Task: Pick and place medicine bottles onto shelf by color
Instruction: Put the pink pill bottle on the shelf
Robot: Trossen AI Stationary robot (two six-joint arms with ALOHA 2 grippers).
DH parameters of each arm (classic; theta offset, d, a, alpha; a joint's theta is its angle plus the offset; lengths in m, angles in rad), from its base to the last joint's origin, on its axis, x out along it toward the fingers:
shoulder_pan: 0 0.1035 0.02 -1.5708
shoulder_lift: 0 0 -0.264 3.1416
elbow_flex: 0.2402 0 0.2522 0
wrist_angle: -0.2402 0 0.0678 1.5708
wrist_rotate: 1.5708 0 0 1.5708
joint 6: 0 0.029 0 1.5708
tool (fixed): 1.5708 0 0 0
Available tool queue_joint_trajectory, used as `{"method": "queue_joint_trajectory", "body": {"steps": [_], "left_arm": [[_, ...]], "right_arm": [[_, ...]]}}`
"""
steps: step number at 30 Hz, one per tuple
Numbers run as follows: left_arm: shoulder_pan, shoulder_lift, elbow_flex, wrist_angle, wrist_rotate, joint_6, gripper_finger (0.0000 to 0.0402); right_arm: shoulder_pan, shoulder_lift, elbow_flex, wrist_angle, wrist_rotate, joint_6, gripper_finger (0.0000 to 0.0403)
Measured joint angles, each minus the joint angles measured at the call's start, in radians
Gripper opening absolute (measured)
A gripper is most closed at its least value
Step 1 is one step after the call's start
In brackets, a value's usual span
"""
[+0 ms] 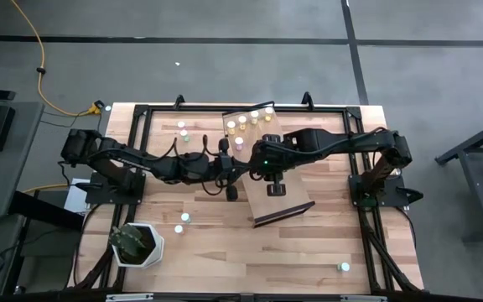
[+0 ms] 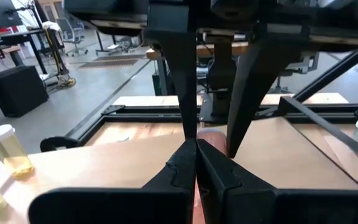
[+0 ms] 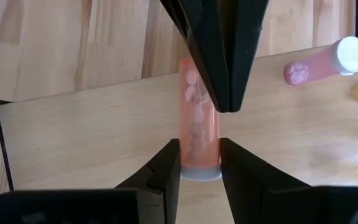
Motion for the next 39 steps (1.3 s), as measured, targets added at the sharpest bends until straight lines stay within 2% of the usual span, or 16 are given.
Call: {"method": "queue_joint_trajectory", "body": {"steps": [18, 26, 30, 34, 39], "left_arm": [[0.003, 0.0, 0.0, -0.077, 0.001, 0.0, 0.0], [0.036, 0.0, -0.001, -0.104, 0.093, -0.047, 0.0], [0.049, 0.0, -0.001, -0.123, 0.097, -0.055, 0.0], [0.052, 0.0, -0.001, -0.127, 0.097, -0.054, 0.0], [0.051, 0.0, -0.001, -0.149, 0.098, -0.054, 0.0]], "right_arm": [[-0.021, 0.0, 0.0, 0.023, 0.02, -0.021, 0.0091], [-0.034, 0.003, 0.0, 0.026, 0.014, -0.021, 0.0091], [-0.034, 0.003, 0.0, 0.027, 0.034, -0.015, 0.0091], [-0.034, -0.008, 0.0, -0.029, 0.113, 0.05, 0.0093], [-0.045, -0.059, -0.038, -0.157, 0.129, 0.202, 0.0125]]}}
